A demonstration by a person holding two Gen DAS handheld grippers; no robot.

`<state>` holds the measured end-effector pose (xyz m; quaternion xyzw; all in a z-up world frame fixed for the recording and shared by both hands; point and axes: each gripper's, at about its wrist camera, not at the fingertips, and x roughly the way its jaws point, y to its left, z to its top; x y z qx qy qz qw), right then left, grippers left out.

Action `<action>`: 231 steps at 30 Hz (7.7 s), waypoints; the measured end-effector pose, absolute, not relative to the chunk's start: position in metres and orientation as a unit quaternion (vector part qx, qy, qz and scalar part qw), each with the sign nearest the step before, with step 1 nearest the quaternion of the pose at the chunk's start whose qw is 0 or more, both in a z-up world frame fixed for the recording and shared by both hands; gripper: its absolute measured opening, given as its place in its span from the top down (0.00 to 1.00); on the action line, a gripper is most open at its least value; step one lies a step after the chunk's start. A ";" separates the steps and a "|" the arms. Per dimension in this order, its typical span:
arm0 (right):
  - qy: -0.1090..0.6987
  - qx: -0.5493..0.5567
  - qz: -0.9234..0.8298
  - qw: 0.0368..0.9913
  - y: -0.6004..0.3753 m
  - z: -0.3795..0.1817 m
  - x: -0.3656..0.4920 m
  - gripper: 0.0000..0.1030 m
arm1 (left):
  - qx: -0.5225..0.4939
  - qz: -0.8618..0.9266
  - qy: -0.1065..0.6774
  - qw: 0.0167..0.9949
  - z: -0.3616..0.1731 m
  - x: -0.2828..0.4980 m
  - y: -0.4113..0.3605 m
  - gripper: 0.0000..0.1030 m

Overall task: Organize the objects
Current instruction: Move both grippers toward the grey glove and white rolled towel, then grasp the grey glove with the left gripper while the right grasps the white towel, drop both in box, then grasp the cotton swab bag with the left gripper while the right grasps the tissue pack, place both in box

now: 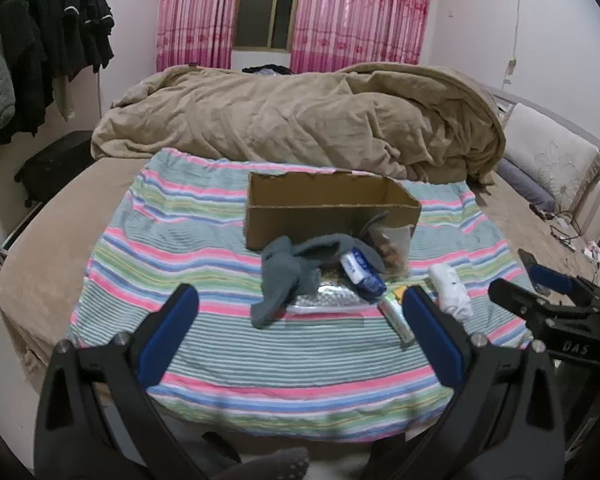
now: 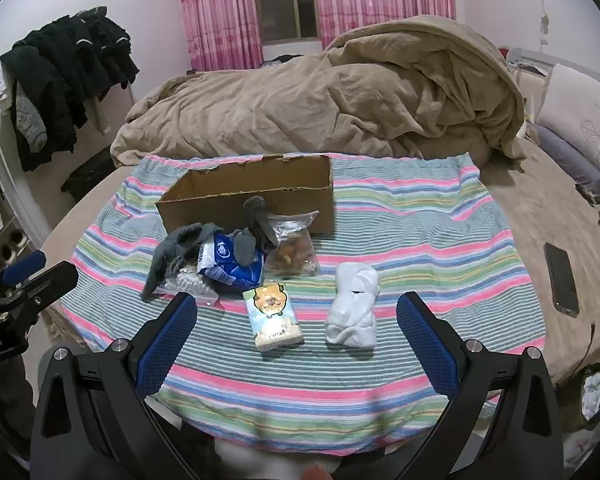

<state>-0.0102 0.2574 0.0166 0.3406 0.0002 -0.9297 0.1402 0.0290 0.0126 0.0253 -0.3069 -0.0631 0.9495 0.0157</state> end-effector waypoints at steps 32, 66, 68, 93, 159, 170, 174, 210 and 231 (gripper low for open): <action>0.001 0.341 -0.929 0.142 0.256 0.014 -0.014 0.01 | -0.306 0.948 -0.081 0.036 0.024 0.023 0.007 0.01; -0.026 0.442 -0.890 0.109 0.289 -0.094 -0.124 0.37 | -0.387 0.913 -0.104 0.075 -0.092 -0.113 -0.012 0.50; -0.027 0.442 -0.889 0.116 0.290 -0.096 -0.123 0.52 | -0.386 0.913 -0.104 0.077 -0.093 -0.112 -0.011 0.53; 0.016 0.317 -0.929 0.189 0.238 0.024 -0.151 0.62 | -0.281 0.945 -0.113 0.120 0.019 -0.100 -0.006 0.61; 0.048 0.391 -0.897 0.203 0.230 -0.028 -0.039 0.20 | -0.416 0.904 -0.081 0.057 -0.043 -0.028 0.014 0.17; 0.062 0.422 -0.881 0.206 0.220 -0.068 -0.068 0.20 | -0.439 0.892 -0.064 0.087 -0.072 -0.074 0.037 0.17; 0.060 0.434 -0.875 0.205 0.223 -0.080 -0.078 0.22 | -0.446 0.888 -0.060 0.091 -0.079 -0.088 0.040 0.17; 0.015 0.422 -0.875 0.237 0.234 -0.063 -0.065 0.53 | -0.397 0.907 -0.025 0.139 -0.044 -0.052 0.051 0.58; 0.011 0.340 -0.908 0.244 0.235 0.025 -0.105 0.53 | -0.347 0.929 -0.062 0.116 0.028 -0.081 0.000 0.57</action>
